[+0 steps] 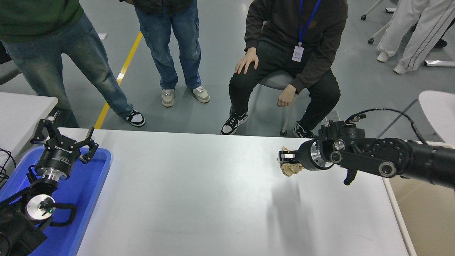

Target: Clean the table surface

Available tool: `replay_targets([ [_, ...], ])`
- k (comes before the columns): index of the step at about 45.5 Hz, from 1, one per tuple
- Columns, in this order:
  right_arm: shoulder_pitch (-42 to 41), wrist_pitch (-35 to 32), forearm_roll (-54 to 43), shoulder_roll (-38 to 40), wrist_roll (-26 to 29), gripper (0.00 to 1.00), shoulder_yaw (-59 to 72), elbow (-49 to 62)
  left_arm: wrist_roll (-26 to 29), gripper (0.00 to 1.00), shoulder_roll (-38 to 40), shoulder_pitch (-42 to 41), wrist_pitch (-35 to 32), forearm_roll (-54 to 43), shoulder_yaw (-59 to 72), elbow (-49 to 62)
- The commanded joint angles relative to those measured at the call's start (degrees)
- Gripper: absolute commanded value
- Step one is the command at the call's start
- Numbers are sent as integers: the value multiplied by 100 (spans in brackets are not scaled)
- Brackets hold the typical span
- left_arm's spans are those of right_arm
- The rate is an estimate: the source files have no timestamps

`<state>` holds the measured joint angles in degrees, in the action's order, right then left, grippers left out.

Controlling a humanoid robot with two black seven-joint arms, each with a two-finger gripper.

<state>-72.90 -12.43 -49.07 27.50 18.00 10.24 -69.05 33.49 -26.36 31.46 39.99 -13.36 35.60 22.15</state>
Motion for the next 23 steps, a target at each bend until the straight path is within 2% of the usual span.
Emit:
replay_targets([
  [1, -462, -163, 188, 827, -16, 0, -5, -802, 0, 100, 0, 0, 0, 0, 0, 0],
  [15, -945, -436, 416, 1767, -16, 0, -5, -1505, 0, 100, 0, 0, 0, 0, 0, 0],
  [23, -989, -445, 416, 2040, -16, 0, -14, -1699, 0, 100, 0, 0, 0, 0, 0, 0],
])
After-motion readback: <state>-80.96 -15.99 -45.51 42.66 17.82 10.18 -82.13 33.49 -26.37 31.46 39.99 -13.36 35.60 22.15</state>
